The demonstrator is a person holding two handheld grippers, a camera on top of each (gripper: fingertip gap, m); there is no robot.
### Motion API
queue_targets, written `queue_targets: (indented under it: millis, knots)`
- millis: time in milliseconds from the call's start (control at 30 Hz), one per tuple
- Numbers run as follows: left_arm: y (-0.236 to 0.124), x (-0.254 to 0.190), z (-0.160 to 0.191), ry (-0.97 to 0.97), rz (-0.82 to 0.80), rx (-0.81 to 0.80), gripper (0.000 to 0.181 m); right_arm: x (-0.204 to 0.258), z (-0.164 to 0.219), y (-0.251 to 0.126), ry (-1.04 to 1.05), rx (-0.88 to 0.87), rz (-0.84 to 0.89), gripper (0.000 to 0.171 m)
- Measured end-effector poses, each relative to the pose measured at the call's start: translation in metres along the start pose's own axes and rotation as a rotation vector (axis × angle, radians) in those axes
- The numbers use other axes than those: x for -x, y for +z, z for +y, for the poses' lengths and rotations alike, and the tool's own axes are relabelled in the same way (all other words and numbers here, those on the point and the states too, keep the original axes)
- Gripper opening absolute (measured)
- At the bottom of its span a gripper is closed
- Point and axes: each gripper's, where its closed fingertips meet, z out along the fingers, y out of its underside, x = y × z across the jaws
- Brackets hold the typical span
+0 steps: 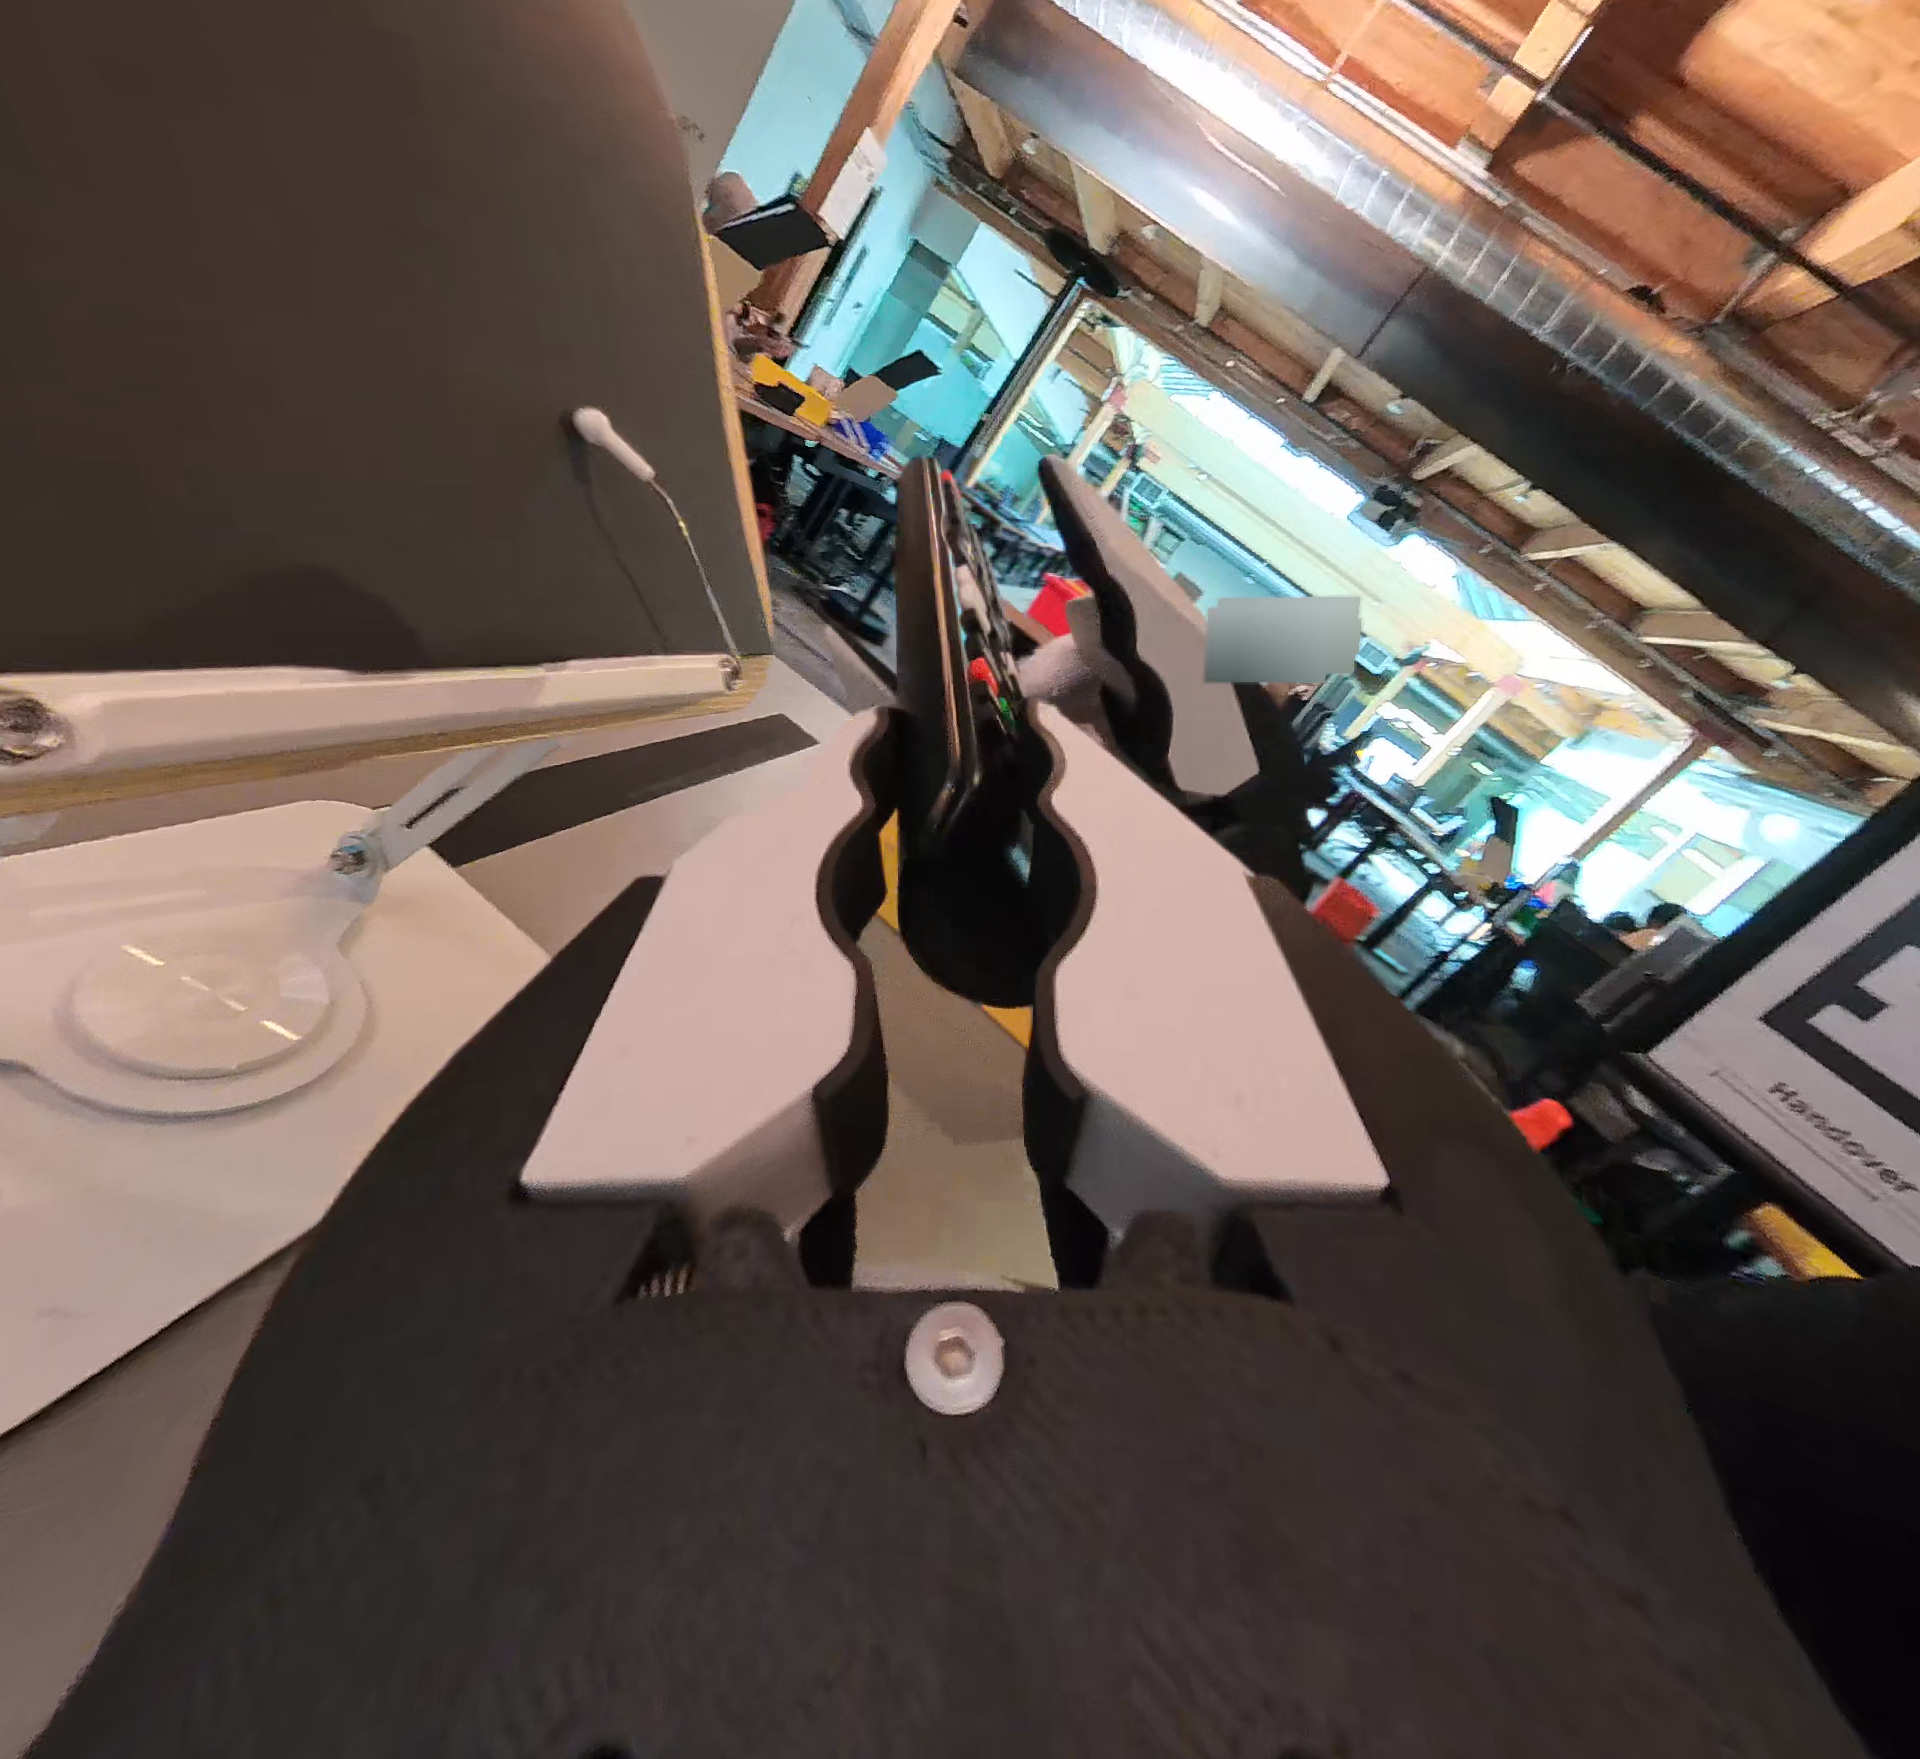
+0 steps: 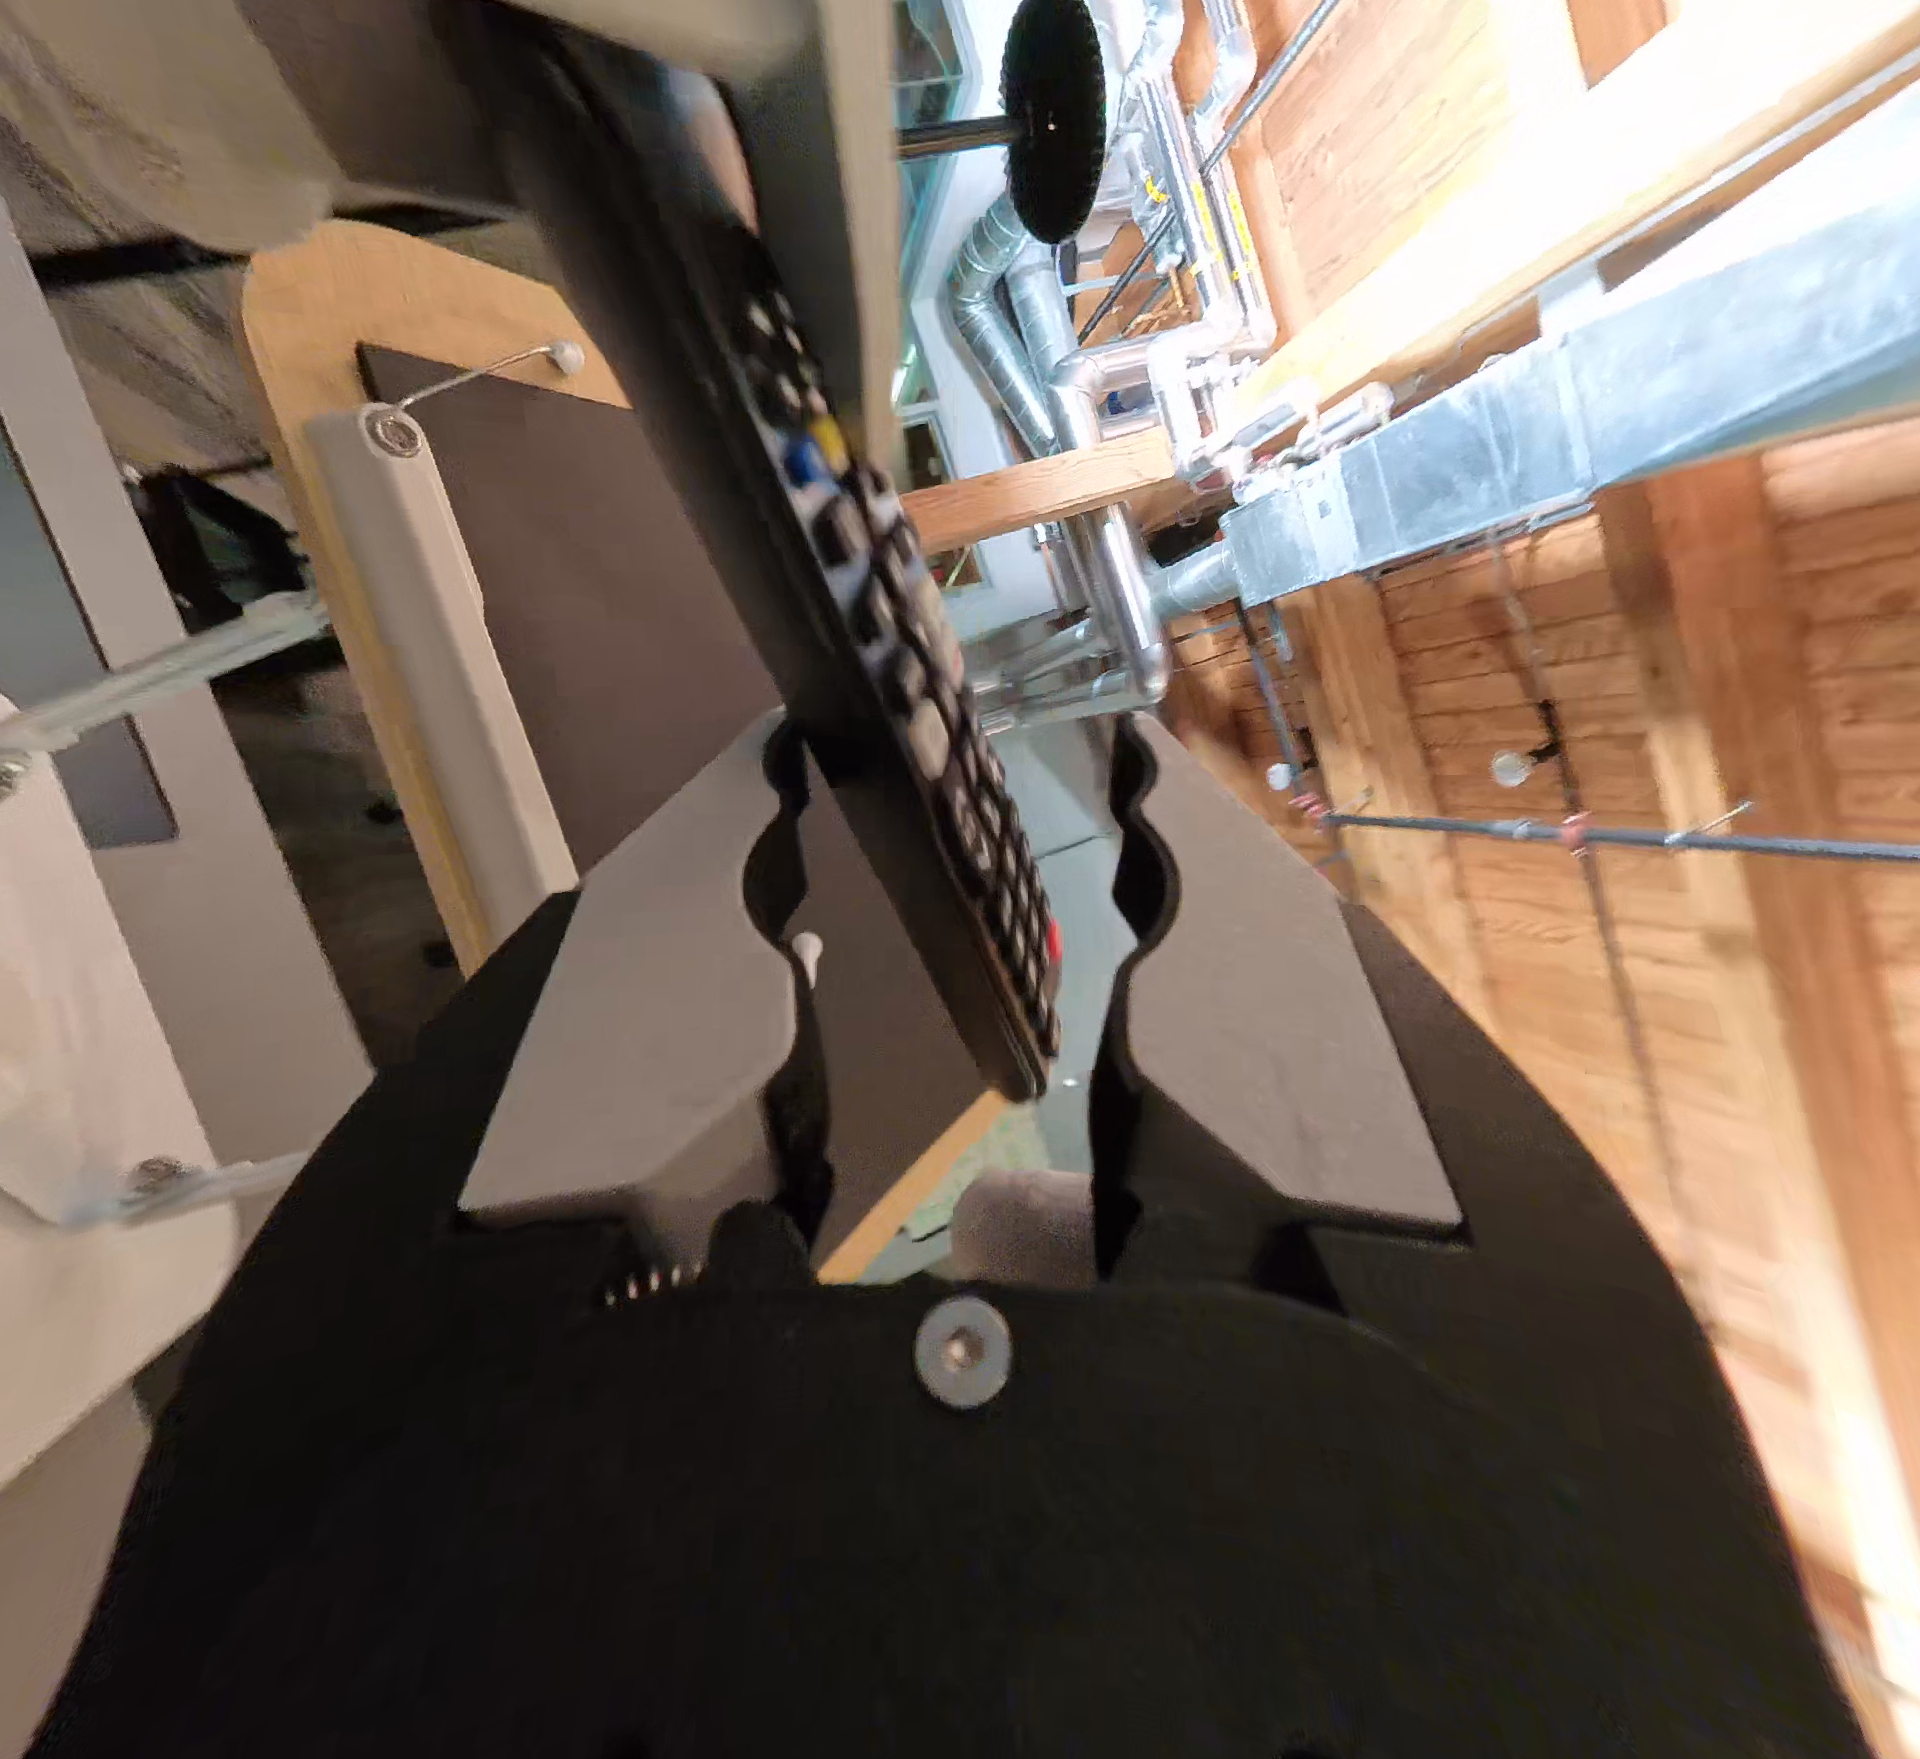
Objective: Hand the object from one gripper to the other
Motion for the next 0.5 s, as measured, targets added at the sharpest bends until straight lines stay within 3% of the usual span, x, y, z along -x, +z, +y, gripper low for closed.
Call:
queue_targets:
  millis: [67,167,233,367,500]
  knots:
    - [-0.005,0.002,-0.005,0.044,-0.031,-0.002,0.021,-0.004,0.002,-0.003,0.132,-0.047,-0.025,0.065]
    - [-0.015,0.005,-0.012,0.136,-0.071,0.005,0.021,0.002,-0.001,-0.008,0.420,-0.136,-0.231,0.079]
    - [-0.023,0.001,-0.016,0.228,-0.064,0.010,0.021,-0.001,0.002,-0.015,0.645,-0.173,-0.357,0.070]
    - [-0.036,-0.008,-0.018,0.355,-0.030,0.040,0.021,-0.016,0.014,-0.027,1.215,-0.278,-0.563,0.079]
    - [-0.039,-0.030,-0.003,0.481,0.070,0.119,0.021,-0.015,0.007,-0.043,1.523,-0.394,-0.796,0.080]
